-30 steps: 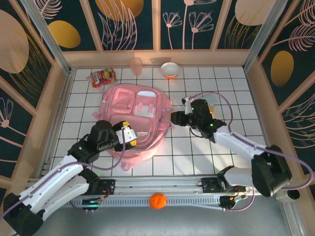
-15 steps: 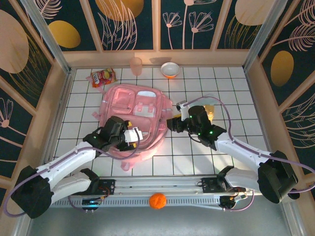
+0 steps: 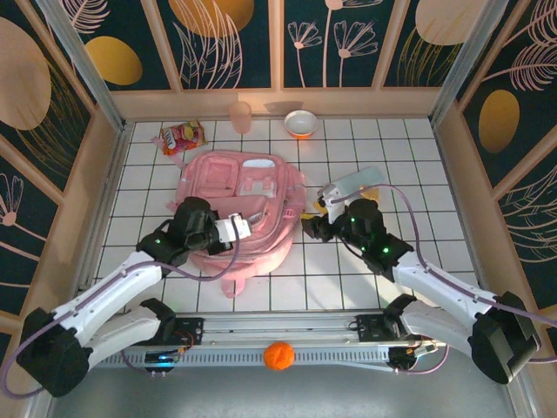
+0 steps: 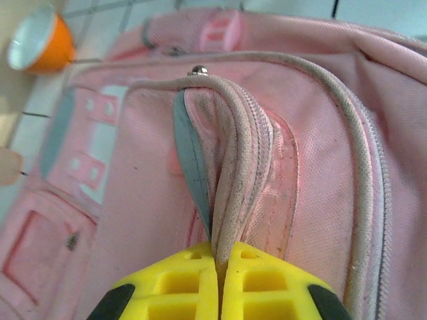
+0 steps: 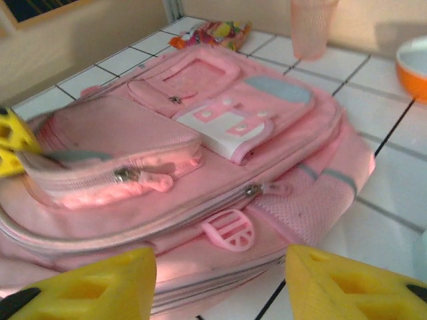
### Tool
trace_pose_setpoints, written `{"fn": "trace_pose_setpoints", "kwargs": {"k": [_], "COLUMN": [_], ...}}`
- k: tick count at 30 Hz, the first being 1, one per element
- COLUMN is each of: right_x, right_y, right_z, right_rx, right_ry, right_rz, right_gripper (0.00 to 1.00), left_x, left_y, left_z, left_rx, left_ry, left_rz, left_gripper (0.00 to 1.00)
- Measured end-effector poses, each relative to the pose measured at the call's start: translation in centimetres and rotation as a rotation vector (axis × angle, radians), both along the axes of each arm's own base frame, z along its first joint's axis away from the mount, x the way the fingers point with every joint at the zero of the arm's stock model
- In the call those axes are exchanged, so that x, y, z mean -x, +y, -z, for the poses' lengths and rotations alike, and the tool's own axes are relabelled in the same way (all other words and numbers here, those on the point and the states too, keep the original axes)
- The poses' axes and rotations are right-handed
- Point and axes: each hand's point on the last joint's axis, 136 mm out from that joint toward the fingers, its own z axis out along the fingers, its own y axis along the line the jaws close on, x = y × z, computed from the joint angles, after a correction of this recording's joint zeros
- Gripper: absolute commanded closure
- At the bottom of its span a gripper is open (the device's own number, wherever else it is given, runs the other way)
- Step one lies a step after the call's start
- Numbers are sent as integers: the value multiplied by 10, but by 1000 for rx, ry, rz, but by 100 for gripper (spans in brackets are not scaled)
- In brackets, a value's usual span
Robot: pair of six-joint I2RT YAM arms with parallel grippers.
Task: Pack the student bag
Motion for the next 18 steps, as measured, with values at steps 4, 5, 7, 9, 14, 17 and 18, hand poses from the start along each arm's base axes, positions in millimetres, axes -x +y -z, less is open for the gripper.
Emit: {"fn": "trace_pose_setpoints", "kwargs": {"k": [4, 5, 7, 9, 14, 17, 18], "right_x": [-12, -16, -26, -32, -54, -65, -68], "right_y": [-2, -1, 2, 8, 16, 21, 23], "right_z": [6, 9, 15, 25, 59, 80, 86], "right_rx": [126, 165, 245, 320, 459, 498, 501], "right_ry": [-71, -77, -96, -108, -73, -27, -13], "right_rz": [-70, -96, -154, -221, -373, -450, -479], "right_gripper": [42, 42, 42, 42, 44, 44, 44], "left_x": [-1, -1, 0, 1, 3, 4, 4], "left_y": [4, 4, 6, 6, 6, 6, 5], "left_z": [-19, -19, -18, -18, -21, -21, -21], "left_rx": [55, 58, 59, 60, 70, 73, 73], "left_ry": [-12, -10, 5, 13, 9, 10, 10], "left_rz": [-11, -11, -12, -10, -3, 1, 2], "left_gripper": [100, 100, 100, 100, 100, 100, 100]}}
